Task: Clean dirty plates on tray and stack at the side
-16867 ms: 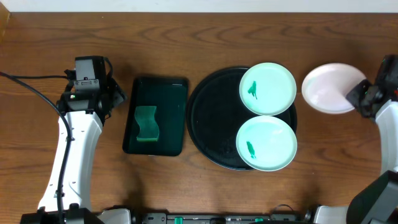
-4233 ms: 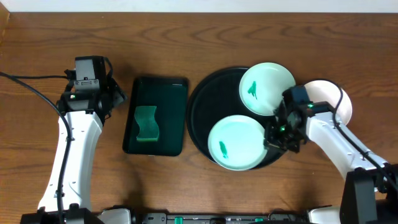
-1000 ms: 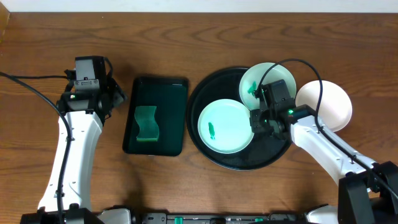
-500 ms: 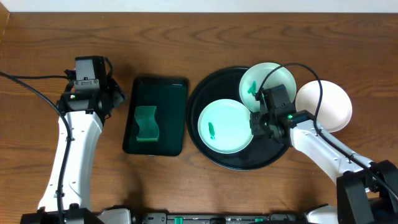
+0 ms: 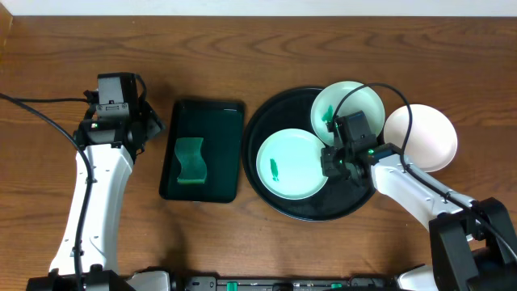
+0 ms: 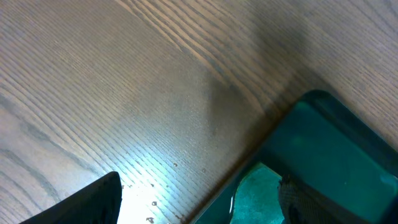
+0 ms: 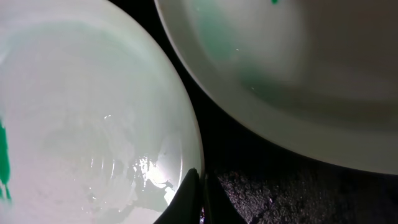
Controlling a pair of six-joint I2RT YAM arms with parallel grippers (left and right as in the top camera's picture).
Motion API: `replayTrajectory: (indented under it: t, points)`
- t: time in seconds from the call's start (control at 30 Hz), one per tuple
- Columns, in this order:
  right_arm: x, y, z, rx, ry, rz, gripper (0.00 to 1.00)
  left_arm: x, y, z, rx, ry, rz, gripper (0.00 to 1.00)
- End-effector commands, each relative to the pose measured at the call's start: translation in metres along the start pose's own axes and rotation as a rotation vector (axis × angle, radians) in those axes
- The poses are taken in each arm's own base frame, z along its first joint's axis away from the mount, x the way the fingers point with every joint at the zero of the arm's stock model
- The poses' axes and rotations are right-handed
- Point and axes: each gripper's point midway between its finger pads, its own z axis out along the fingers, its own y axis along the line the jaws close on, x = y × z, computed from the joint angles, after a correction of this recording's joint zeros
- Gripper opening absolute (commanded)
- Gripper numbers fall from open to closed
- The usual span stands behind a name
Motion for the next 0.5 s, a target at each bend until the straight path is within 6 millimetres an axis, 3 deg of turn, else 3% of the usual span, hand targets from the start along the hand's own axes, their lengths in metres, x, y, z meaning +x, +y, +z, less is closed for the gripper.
replayTrajectory:
  t: [0.0,0.2,0.47]
  points:
    - [0.005,0.001,0.003,0.002,0.012,-0.002,0.01,-0.005,0.001,-0.001,-0.006,-0.012,0.000,0.80]
    - [0.002,-0.003,0.001,0.022,0.000,0.002,0.01,-0.005,0.001,-0.001,-0.006,-0.012,0.000,0.80]
    - [-0.001,-0.025,-0.001,0.148,-0.032,0.094,0.01,-0.005,0.001,-0.001,-0.006,-0.012,0.000,0.80]
